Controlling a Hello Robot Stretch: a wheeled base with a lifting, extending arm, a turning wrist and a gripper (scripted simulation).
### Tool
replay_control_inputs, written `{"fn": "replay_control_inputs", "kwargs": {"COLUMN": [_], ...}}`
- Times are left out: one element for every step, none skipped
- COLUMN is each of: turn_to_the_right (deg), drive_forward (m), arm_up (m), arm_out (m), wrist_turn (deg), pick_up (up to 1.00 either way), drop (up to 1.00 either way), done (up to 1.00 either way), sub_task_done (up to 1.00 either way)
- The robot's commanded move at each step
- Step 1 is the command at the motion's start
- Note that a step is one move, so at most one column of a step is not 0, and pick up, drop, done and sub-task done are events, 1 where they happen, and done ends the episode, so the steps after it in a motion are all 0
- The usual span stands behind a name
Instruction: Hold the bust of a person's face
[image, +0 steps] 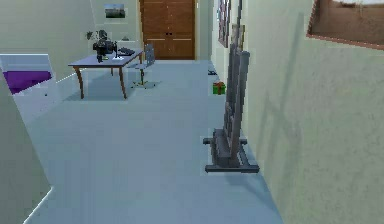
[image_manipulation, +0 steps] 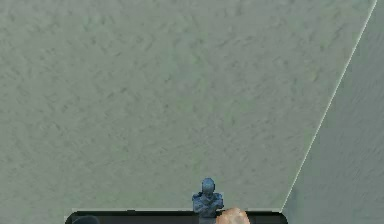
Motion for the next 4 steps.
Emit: {"fn": "replay_control_inputs", "kwargs": {"turn_to_the_right": [0.0, 0.0, 0.0, 0.0], "drive_forward": [0.0, 0.0, 0.0, 0.0], "arm_up": [0.46, 0.0, 0.0, 0.0], "arm_out": [0.0, 0.1, 0.0, 0.0], "wrist_turn": [0.0, 0.0, 45.0, 45.0], "pick_up": [0.0, 0.0, 0.0, 0.0], "drop": [0.0, 0.0, 0.0, 0.0], "done": [0.0, 0.0, 0.0, 0.0], "sub_task_done": [0.0, 0.0, 0.0, 0.0]}}
